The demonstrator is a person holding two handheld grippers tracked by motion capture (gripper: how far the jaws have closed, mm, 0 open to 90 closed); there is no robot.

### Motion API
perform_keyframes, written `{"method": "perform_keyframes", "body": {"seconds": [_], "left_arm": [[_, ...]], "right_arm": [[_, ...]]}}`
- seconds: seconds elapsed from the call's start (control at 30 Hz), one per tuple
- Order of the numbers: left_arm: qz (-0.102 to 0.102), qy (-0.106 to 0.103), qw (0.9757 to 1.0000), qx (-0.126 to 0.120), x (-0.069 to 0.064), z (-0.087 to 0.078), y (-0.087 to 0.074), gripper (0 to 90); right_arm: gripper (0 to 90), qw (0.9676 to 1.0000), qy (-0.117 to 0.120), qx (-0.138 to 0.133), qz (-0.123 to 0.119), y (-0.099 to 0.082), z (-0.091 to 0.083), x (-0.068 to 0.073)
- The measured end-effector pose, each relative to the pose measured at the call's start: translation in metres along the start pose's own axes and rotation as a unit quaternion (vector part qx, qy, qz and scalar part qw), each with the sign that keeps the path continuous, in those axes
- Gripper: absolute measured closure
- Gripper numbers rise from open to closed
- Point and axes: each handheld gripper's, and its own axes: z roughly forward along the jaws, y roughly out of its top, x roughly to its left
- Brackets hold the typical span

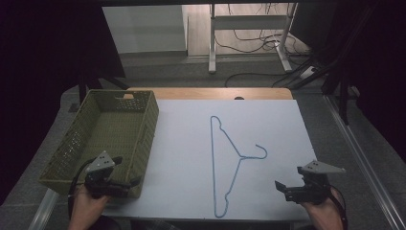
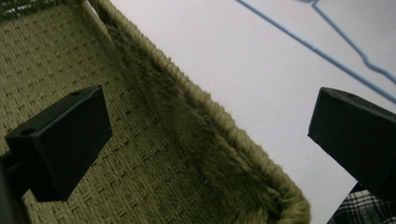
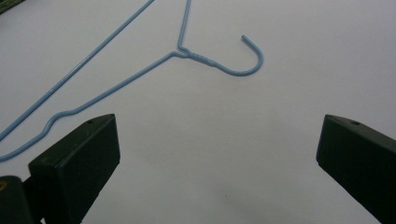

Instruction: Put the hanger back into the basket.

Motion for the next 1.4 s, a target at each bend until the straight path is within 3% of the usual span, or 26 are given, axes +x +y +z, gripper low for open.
{"method": "perform_keyframes", "body": {"seconds": [0.3,0.57,0.63,0.83,1.17,1.4], "left_arm": [[-0.006,-0.012,0.9997,-0.021,0.0,-0.002,0.001,0.0],[-0.008,-0.013,0.9996,-0.023,0.0,-0.001,0.0,0.0],[-0.01,-0.01,0.9996,-0.025,-0.001,-0.002,0.001,0.5],[0.004,-0.007,0.9992,-0.039,-0.009,-0.005,0.009,1.4],[0.022,-0.025,0.9987,-0.039,-0.024,0.0,0.027,2.1],[0.045,-0.029,0.9981,-0.028,-0.039,0.012,0.041,2.3]], "right_arm": [[0.0,0.9999,-0.007,0.005,-0.013,0.001,0.0,0.002],[0.0,0.9998,-0.011,0.008,-0.014,0.001,0.0,0.002],[0.0,0.9998,-0.013,0.016,-0.005,0.001,0.0,0.002],[0.2,0.9998,-0.013,0.013,0.01,0.002,-0.002,-0.001],[0.6,0.9999,-0.015,0.003,0.008,0.011,-0.004,0.001],[0.0,0.9999,-0.011,0.0,0.014,0.017,0.0,0.002]]}}
